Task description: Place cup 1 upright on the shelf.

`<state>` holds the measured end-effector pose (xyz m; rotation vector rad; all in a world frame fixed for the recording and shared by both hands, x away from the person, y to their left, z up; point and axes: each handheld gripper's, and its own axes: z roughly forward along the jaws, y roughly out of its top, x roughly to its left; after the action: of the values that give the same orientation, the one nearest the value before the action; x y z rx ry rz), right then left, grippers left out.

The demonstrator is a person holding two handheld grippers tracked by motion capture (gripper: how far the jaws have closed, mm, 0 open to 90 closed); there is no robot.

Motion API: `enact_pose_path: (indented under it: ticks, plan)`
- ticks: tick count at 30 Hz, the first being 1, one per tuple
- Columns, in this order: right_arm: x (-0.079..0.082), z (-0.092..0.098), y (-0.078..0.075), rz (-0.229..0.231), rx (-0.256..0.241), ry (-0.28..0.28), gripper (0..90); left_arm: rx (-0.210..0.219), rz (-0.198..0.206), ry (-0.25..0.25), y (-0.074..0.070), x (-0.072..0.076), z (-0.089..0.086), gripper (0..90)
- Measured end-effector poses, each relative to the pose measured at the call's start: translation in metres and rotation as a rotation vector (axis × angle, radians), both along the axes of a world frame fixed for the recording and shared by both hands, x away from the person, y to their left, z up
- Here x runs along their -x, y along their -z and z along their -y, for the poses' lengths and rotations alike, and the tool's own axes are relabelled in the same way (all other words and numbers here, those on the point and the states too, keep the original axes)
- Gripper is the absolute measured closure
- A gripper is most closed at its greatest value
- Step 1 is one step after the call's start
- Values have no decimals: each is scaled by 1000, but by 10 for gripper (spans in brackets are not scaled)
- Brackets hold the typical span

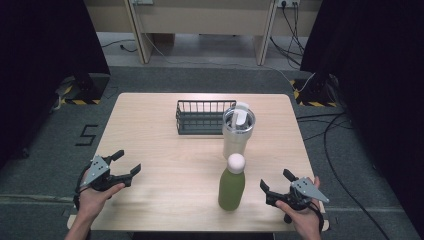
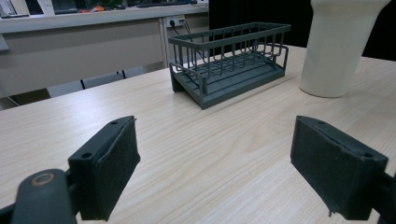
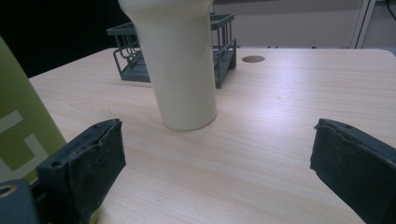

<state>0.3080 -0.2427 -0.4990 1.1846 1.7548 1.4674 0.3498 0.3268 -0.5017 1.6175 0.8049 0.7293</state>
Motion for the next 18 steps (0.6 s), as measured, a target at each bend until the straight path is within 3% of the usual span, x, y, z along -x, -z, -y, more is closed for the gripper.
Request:
enact_pose_path:
  ticks: [10,18]
  plan:
    - [-11,-3,-8,11,7,-24,23,1,9,-8,1,-1,1,145]
    - [-31,-13,-17,25,11,-54,23,-4,7,-8,1,-2,1,145]
